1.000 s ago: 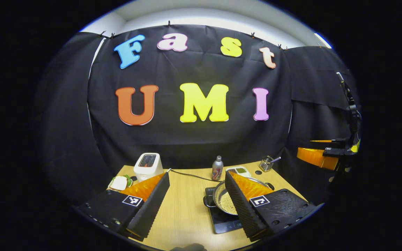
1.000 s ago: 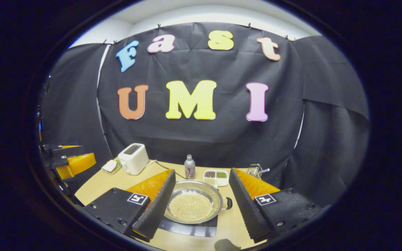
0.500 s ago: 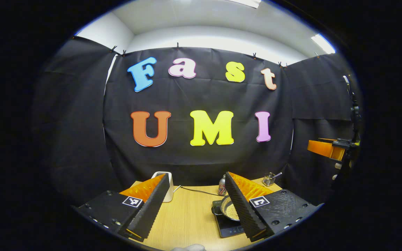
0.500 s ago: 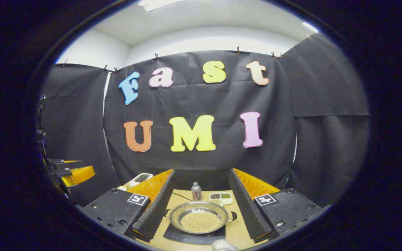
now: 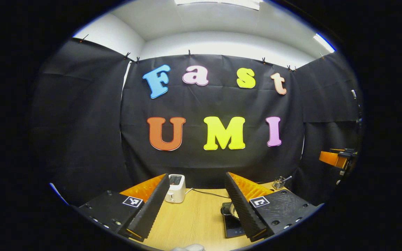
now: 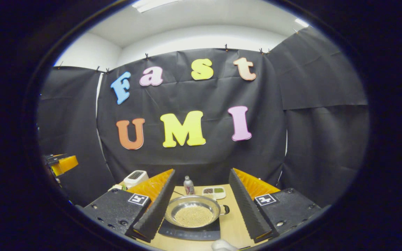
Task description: First push the handle of the pot to place it horizontally, then grasp the pot with both hands and set it on the induction cooktop.
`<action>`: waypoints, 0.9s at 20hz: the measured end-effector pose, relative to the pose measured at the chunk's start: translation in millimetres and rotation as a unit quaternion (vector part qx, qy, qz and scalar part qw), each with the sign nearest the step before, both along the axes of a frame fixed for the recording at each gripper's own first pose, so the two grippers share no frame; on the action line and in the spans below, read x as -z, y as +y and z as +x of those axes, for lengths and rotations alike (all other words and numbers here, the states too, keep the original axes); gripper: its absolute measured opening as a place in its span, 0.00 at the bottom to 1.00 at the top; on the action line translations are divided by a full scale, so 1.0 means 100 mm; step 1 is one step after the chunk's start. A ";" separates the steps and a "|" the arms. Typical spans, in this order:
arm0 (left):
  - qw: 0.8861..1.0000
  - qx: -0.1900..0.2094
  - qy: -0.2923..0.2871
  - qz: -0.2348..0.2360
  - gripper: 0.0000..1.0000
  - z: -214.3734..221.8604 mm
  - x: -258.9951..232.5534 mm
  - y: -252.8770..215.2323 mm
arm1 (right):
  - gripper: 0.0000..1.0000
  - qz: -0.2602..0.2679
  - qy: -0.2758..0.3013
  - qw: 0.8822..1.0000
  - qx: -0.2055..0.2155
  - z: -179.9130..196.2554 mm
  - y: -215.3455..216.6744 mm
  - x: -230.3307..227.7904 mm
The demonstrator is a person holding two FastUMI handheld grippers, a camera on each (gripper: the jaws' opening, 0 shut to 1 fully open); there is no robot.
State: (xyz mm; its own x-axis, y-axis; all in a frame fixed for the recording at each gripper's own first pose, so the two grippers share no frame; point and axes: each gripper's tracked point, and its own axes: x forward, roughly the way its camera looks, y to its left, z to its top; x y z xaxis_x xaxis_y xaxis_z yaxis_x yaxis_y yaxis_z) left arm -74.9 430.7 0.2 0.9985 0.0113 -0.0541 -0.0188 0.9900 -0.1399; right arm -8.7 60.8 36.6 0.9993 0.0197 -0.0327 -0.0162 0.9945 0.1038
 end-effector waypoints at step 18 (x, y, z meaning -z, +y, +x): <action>1.000 0.002 0.021 -0.002 0.95 -0.11 0.11 -0.22 | 0.96 -0.036 0.004 0.998 -0.051 0.06 0.35 -0.04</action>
